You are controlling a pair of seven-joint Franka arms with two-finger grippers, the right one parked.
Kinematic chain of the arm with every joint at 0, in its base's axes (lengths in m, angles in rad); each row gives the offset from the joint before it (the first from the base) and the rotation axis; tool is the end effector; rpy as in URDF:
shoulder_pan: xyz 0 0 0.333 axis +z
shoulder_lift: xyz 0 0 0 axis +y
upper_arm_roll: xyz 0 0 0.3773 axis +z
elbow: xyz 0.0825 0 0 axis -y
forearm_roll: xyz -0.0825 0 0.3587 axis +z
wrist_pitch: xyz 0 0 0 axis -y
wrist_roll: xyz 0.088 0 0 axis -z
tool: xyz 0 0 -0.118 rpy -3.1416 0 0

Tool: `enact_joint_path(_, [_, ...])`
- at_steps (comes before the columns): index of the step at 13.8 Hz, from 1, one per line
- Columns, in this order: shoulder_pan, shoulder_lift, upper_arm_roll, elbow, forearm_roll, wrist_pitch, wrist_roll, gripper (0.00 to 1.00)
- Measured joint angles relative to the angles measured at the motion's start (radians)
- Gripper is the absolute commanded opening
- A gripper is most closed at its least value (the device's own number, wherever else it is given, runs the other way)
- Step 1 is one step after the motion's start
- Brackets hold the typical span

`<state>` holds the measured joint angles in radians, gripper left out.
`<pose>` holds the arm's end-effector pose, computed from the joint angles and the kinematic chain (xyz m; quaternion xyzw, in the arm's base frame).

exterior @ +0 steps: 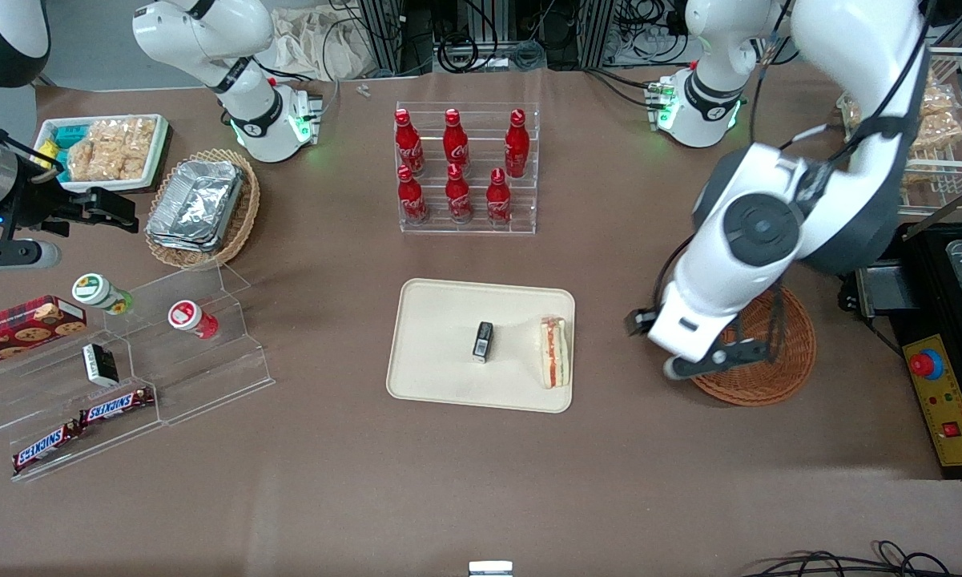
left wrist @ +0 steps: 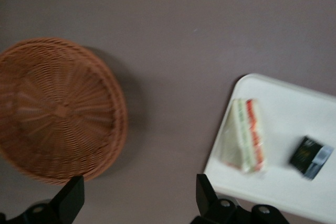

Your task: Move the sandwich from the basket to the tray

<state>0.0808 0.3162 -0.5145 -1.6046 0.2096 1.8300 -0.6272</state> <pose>0.5979 -0.2095 0.5163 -0.9965 -0.0760 0.0086 0.0323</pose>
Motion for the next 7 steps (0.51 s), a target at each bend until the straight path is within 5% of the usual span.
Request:
enact_joint_path(3, [0.121, -0.186, 0.003, -0.158, -0.094, -0.042, 0.266, 1.0])
enact_joint_path(7, [0.3, -0.284, 0.011, -0.189, -0.185, -0.07, 0.6, 1.0])
